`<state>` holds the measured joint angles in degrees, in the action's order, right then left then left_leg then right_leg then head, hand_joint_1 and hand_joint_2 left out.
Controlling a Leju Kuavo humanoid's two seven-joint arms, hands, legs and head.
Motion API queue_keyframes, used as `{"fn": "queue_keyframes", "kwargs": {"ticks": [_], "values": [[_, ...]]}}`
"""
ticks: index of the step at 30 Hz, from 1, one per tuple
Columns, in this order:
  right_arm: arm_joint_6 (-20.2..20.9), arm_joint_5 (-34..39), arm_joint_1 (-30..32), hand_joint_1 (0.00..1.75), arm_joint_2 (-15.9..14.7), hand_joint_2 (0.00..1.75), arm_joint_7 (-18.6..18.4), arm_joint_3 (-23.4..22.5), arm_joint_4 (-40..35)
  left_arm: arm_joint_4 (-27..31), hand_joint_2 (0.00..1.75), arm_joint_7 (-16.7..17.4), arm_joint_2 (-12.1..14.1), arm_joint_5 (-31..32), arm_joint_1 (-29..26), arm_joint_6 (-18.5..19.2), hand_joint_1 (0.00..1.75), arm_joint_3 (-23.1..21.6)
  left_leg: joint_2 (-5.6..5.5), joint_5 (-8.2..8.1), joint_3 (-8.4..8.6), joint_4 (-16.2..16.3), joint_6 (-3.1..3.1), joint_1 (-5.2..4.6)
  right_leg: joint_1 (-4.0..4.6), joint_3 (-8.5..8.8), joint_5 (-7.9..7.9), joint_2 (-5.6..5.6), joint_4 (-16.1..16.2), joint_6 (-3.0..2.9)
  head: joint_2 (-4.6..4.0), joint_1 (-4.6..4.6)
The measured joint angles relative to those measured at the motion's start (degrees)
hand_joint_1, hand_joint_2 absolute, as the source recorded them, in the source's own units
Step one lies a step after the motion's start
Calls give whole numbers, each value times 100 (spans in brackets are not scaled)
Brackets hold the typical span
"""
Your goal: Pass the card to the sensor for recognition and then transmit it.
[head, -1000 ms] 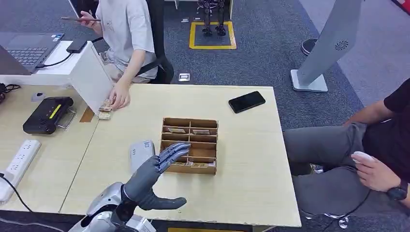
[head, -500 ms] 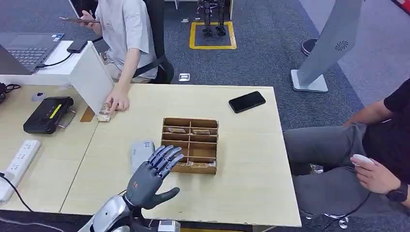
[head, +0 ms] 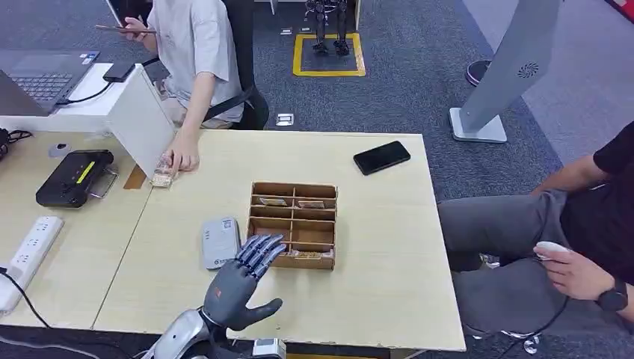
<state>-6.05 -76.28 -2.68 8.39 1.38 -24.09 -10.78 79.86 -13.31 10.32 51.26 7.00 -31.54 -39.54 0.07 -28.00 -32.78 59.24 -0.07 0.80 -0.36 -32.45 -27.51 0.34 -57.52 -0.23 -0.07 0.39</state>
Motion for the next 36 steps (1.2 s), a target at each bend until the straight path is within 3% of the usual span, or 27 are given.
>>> {"fn": "queue_keyframes", "kwargs": {"ticks": [5,10,13,36], "values": [[2,7,0,0,0,175,-2,4,0,-63,175,117,-35,170,1,9,0,0,0,0,0,0,0,0,0,0,0,1,0,0,0,0],[7,11,-2,0,0,175,-17,37,-2,-157,175,620,-31,917,54,-15,0,0,0,0,0,0,0,0,0,0,0,0,0,0,0,0],[7,33,-1,0,0,175,-26,68,-7,-208,175,776,-31,968,87,55,0,0,0,0,0,0,0,0,0,0,0,1,0,0,0,0],[13,153,0,0,0,175,-79,188,-33,-490,175,1125,-79,1340,131,66,0,0,0,0,0,0,0,0,0,0,0,1,0,0,0,0]]}}
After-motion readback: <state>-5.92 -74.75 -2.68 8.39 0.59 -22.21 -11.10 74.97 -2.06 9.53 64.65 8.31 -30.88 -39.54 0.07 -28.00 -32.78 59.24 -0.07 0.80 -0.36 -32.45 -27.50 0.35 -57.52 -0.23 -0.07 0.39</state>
